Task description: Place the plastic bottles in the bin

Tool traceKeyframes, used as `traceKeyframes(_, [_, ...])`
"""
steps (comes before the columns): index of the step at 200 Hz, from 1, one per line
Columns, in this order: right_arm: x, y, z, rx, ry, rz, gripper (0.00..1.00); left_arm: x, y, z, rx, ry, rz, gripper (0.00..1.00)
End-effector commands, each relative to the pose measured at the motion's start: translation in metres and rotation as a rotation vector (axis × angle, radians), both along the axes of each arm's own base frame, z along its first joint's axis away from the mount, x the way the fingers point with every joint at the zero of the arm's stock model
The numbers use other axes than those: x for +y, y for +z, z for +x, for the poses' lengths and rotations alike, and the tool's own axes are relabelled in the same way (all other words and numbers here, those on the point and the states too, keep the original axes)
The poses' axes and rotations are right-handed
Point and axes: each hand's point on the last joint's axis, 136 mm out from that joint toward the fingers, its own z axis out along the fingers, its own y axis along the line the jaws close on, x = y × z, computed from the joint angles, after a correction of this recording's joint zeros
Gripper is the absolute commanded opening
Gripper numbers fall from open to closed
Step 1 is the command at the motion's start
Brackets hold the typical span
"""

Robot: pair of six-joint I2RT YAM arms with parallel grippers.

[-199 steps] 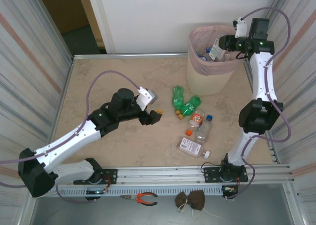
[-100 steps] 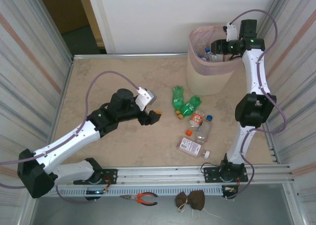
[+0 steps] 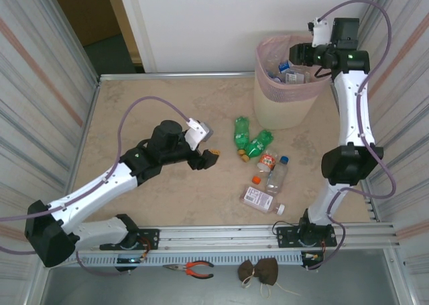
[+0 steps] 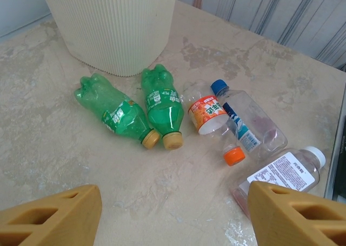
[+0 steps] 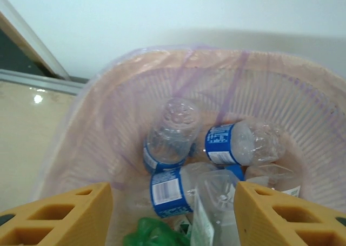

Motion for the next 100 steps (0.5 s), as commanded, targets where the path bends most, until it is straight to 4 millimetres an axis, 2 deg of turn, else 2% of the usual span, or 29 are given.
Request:
traceKeyframes(1, [0.009, 0.024, -0.022, -0.048, -0.005, 0.034, 0.59, -0.005, 0.000, 0.009, 0.024, 0.021, -0.008, 0.71])
traceKeyframes(44, [0.017, 0.044, -0.060, -0.120, -0.019, 0.105, 0.58, -0.026, -0.010, 0.024, 0.131, 0.041, -0.024, 0.71])
traceKeyframes(47, [0.017, 0.035, -0.061, -0.101, -0.023, 0.108, 0.58, -0.027, -0.011, 0.025, 0.142, 0.045, -0.024, 0.71])
traceKeyframes(56, [0.017, 0.037, -0.071, -0.114, -0.029, 0.118, 0.58, -0.032, -0.015, 0.031, 0.172, 0.058, -0.019, 0.71])
traceKeyframes(71, [0.015, 0.043, -0.086, -0.139, -0.049, 0.136, 0.58, -0.034, -0.025, 0.044, 0.221, 0.126, 0.006, 0.71])
traceKeyframes(100, [0.013, 0.040, -0.118, -0.158, -0.075, 0.161, 0.58, -0.038, -0.052, 0.070, 0.298, 0.259, 0.055, 0.75])
